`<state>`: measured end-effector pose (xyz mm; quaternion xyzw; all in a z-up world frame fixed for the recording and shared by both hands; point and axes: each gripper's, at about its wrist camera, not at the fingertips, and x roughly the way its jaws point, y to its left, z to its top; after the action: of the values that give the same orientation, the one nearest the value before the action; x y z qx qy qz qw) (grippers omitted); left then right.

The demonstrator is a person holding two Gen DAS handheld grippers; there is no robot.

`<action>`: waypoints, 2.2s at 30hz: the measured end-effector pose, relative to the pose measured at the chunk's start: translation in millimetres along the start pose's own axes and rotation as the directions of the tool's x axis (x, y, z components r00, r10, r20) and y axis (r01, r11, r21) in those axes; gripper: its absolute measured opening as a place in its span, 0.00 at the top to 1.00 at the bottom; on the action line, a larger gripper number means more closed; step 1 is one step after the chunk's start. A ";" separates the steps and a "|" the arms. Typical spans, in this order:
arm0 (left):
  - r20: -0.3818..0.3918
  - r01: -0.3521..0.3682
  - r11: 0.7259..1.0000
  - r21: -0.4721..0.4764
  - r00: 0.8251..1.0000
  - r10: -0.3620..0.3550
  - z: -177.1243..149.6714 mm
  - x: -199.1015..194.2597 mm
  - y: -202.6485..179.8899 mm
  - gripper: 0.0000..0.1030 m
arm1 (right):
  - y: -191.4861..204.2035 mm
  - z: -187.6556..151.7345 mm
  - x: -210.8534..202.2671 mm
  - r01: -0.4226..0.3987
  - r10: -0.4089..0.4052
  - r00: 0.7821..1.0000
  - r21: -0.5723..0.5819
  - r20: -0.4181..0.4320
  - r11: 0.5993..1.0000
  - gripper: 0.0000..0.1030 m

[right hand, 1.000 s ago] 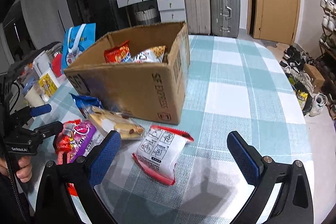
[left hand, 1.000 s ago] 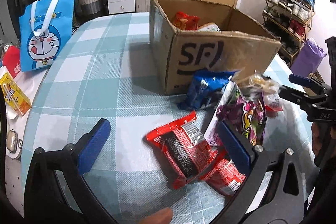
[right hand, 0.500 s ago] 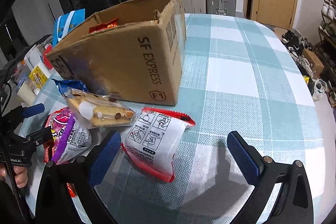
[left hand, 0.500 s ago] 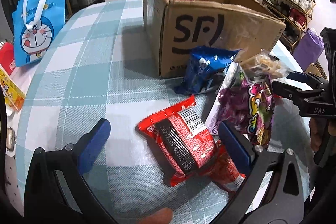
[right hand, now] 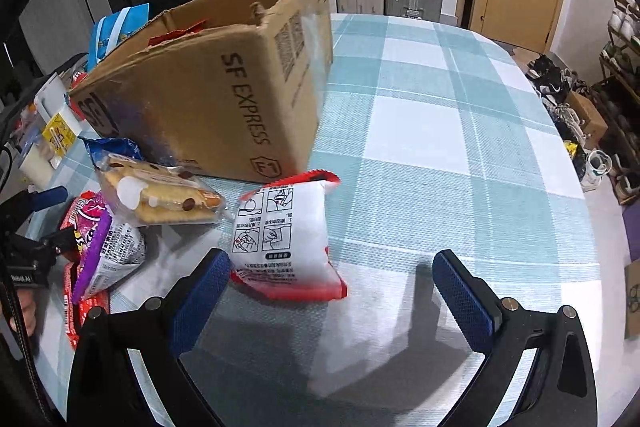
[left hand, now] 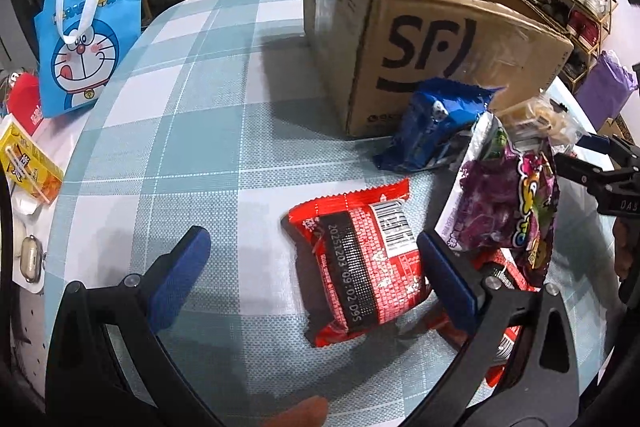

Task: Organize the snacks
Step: 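Grasp the white printed packet with the right tool while the left tool grasps a red wafer packet, then carry the white packet and red wafer packet over the cardboard box with both tools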

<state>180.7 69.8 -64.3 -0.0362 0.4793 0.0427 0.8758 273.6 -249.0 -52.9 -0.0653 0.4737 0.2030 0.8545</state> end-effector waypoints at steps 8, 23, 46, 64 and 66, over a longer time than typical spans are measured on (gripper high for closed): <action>-0.009 0.006 0.999 0.048 1.000 -0.005 -4.1 -1.0 -11.7 0.01 | 14.7 -2.1 -0.3 0.014 -0.013 1.000 -0.061 0.025 0.998 0.01; -0.002 0.073 0.992 0.102 0.997 -0.073 -10.1 -7.3 -27.2 0.50 | 17.0 -2.8 -0.9 -0.041 0.044 0.998 -0.063 0.044 0.997 0.39; 0.104 0.090 0.995 0.050 0.990 -0.095 -3.5 -33.2 -14.7 0.59 | 19.1 -6.1 -13.8 -0.054 0.060 0.995 -0.073 0.083 0.996 0.57; 0.219 0.124 0.992 0.021 0.968 -0.125 0.5 -70.9 -11.0 0.59 | 14.3 2.2 -55.4 -0.061 0.071 0.982 -0.063 0.177 0.996 0.57; 0.231 0.128 0.992 0.016 0.965 -0.128 0.8 -74.5 -9.9 0.59 | 14.1 2.7 -61.2 -0.062 0.073 0.979 -0.063 0.192 0.996 0.57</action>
<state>142.5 57.0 -0.8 -0.0616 0.3707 -0.0100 0.9267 241.3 -252.8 0.8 -0.0534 0.3842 0.2507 0.8870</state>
